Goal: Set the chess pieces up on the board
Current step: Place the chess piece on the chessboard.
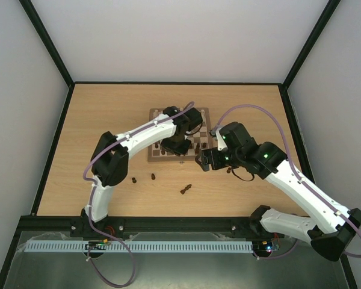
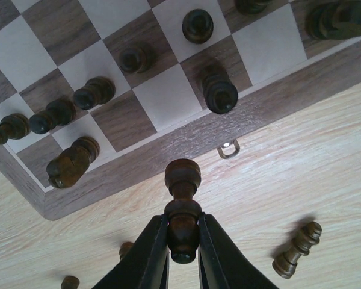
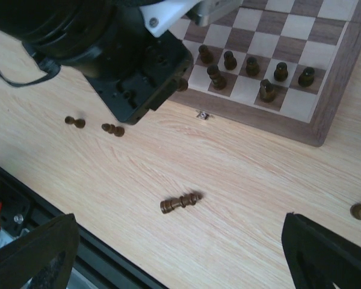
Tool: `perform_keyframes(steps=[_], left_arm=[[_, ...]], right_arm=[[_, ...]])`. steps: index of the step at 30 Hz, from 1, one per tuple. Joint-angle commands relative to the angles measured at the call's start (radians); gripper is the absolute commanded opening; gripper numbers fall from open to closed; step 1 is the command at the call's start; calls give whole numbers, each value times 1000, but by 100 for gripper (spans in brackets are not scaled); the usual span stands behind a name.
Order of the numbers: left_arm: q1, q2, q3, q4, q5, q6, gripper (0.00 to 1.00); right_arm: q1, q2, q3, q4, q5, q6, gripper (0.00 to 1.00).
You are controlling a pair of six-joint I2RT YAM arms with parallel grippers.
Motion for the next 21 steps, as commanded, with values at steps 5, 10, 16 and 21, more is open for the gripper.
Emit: perform_keyframes(steps=[5, 10, 16, 21], left_arm=[[14, 68, 47, -74, -62, -18, 15], [38, 88, 37, -60, -65, -8, 15], [70, 96, 29, -34, -50, 11, 15], [78, 105, 13, -20, -39, 26, 15]], right_arm=[[-3, -20, -12, -36, -25, -22, 96], [-4, -15, -9, -36, -28, -25, 98], [-3, -16, -11, -37, -26, -27, 99], [-3, -14, -12, -38, -25, -28, 99]])
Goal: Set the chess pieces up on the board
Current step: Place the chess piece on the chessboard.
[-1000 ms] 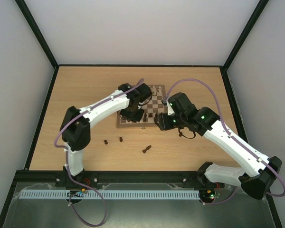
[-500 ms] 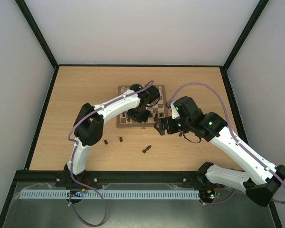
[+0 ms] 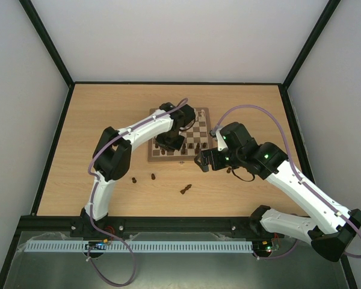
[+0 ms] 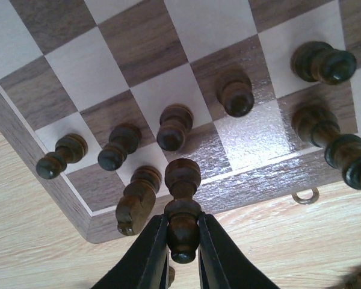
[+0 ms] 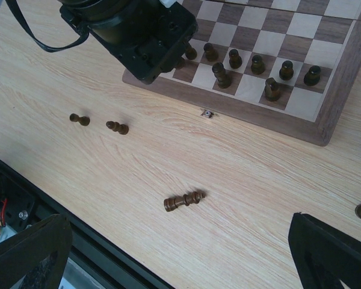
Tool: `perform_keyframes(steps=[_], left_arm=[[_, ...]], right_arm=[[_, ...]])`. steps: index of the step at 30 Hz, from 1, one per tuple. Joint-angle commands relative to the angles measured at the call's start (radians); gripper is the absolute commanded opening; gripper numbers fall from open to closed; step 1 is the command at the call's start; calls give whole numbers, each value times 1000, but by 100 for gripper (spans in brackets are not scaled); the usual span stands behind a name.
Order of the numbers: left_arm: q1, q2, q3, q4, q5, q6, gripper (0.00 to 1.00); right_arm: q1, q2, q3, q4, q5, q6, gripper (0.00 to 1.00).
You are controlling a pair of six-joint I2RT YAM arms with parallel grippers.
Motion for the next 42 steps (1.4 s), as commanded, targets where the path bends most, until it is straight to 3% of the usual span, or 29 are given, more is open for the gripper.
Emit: perform_keyframes(steps=[1, 21, 27, 42], left_arm=[[7, 26, -15, -3, 9, 23, 15], [-4, 38, -53, 32, 39, 38, 19], [-6, 42, -54, 32, 36, 40, 30], [-20, -20, 16, -24, -6, 16, 37]], right_arm=[[-3, 1, -10, -32, -9, -11, 99], [-3, 10, -15, -34, 0, -9, 100], [-3, 8, -20, -32, -1, -9, 99], [-1, 13, -21, -32, -3, -9, 99]])
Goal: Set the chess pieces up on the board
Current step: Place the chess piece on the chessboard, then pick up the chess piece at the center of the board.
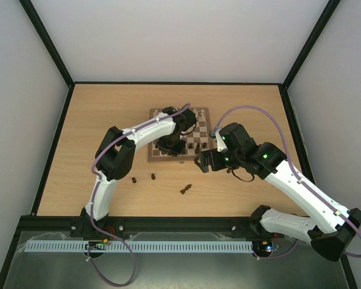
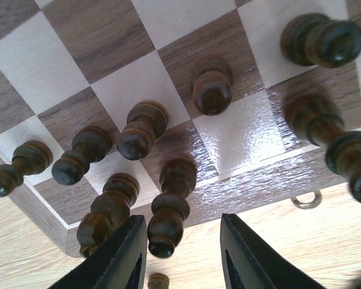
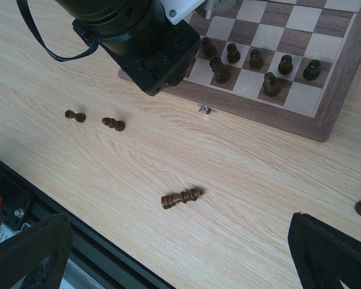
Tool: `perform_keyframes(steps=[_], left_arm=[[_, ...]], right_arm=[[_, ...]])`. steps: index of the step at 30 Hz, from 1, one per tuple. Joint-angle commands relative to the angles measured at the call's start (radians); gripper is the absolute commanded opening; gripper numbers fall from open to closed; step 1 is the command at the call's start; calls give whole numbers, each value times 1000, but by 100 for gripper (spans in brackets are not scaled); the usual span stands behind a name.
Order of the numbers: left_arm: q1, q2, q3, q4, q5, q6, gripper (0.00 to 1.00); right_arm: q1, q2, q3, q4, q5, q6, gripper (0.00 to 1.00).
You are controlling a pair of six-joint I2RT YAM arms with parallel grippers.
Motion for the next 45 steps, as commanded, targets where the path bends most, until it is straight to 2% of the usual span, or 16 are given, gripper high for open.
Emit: perform_keyframes(steps=[1, 9, 15, 18, 23, 26, 27, 28, 37, 45], left_arm=[[-10, -52, 61, -58, -35, -17, 39], [-8, -111, 142, -74, -47, -33, 44], [-22, -258, 141, -55, -44, -46, 52], [-39, -387, 56, -4, -36, -52, 57], [-51, -656, -205, 175, 52, -90, 67], [-55, -823, -372, 279, 101, -131, 81], [-58, -874, -417, 303, 109, -142, 96], [-60, -932, -457, 320, 115, -153, 99], [-71, -1182, -670, 351, 144, -211, 99], [-71, -1237, -731, 377, 142, -210, 99]], right_arm=[[-3, 10, -10, -32, -5, -8, 99], [-3, 17, -11, -31, -6, -6, 98], [-2, 21, -13, -31, -2, -2, 99], [-3, 20, -11, -33, -3, 12, 99], [-3, 18, -9, -25, -32, 63, 99], [-2, 5, -36, -9, -49, 94, 99], [-1, 0, -46, -5, -54, 104, 99], [-1, -9, -59, -1, -58, 114, 99], [3, -53, -186, 75, -119, 206, 100], [8, -23, -344, 233, -159, 273, 86]])
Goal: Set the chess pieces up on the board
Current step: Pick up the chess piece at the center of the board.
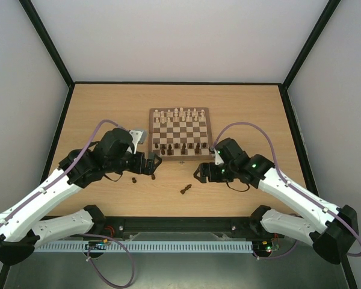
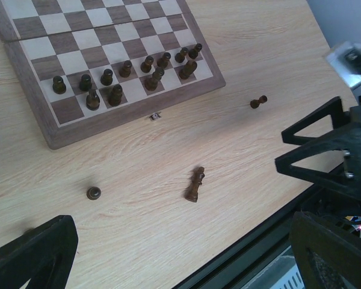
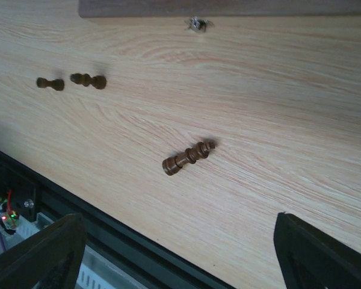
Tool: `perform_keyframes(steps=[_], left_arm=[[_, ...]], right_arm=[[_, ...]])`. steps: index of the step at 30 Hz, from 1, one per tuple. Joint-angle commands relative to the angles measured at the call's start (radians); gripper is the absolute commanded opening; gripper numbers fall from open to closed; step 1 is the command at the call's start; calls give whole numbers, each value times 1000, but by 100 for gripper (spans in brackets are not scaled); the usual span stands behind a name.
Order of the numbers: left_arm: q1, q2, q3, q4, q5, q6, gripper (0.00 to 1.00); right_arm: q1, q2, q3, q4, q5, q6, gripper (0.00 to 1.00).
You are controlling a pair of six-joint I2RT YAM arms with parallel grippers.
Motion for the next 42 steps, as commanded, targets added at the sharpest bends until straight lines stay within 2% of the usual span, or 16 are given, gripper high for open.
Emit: perform_keyframes(steps=[1, 4, 10, 19, 31, 36, 42], left_arm=[[-4, -14, -22, 38, 8, -6, 99], [-5, -13, -25, 47, 4, -1, 99], [-5, -5, -41, 59, -12, 5, 99], [-4, -7, -61, 57, -18, -3, 99], [-5, 6, -85, 77, -9, -6, 99], [-4, 1, -89, 74, -8, -8, 99], [-4, -10, -101, 72, -7, -12, 99]], right_arm=[[5, 21, -83, 104, -38, 57, 84], [6, 42, -113, 144, -45, 65, 76], [4, 96, -131, 195, -29, 59, 74], [5, 248, -136, 282, -66, 56, 62], [45, 337, -162, 342, -71, 45, 57], [66, 394, -133, 348, -54, 45, 52], [99, 454, -84, 307, 0, 54, 52]])
